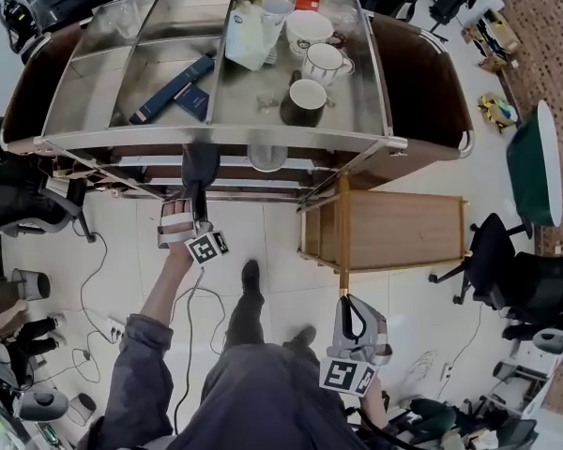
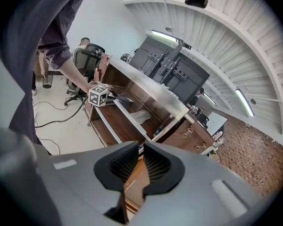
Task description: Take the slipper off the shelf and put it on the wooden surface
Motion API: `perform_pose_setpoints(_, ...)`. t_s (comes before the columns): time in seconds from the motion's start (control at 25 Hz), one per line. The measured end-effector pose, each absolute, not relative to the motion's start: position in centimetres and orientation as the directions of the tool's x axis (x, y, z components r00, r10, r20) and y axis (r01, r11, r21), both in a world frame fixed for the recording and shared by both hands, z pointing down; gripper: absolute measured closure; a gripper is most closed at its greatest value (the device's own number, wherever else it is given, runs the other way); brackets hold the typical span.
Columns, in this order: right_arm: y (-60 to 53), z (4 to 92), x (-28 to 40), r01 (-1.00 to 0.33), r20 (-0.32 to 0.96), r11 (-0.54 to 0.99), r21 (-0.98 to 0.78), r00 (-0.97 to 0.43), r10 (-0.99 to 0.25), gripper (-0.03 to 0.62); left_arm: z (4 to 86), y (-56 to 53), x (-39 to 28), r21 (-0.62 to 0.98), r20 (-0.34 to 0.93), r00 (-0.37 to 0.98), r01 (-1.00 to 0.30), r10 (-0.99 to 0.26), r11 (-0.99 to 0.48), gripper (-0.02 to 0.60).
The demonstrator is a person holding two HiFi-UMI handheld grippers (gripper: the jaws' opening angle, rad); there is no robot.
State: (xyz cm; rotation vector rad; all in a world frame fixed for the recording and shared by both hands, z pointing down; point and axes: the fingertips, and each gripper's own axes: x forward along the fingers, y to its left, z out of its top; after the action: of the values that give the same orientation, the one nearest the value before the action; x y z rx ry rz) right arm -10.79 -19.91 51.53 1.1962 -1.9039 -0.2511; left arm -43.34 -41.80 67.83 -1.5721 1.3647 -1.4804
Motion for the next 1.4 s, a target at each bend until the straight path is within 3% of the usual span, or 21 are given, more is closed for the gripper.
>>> perform_pose_setpoints(0.28, -15.0, 50.4, -6.1, -0.649, 0.476, 0.505, 0.569, -0.24, -0.846, 0.567, 63.9, -28.5, -37.9, -0.907, 0.345, -0.143, -0.303, -0.928, -0.291, 0.497)
perform_pose_setpoints(0.68, 0.5, 48.6, 6.8, -0.644, 0.381, 0.47, 0.603, -0.286, -0.88, 0.572, 58.5, -8.7, -19.3, -0.904, 0.311, -0.059, -0.326, -0.949, -0.276, 0.497)
perform_pose_setpoints(1.08, 11.0, 48.1, 20.1, -0.755, 0.336, 0.234, 0.612, -0.019, -0.942, 0.579, 61.7, -5.6, 0.4, -0.88, 0.373, 0.21, -0.229, -0.904, -0.416, 0.497)
perform_pose_setpoints(1.4, 13.8, 48.4, 30.0, -0.797, 0.375, 0.095, 0.597, 0.172, -0.911, 0.58, 68.1, -13.3, 10.4, -0.84, 0.489, 0.223, -0.14, -0.844, -0.524, 0.495)
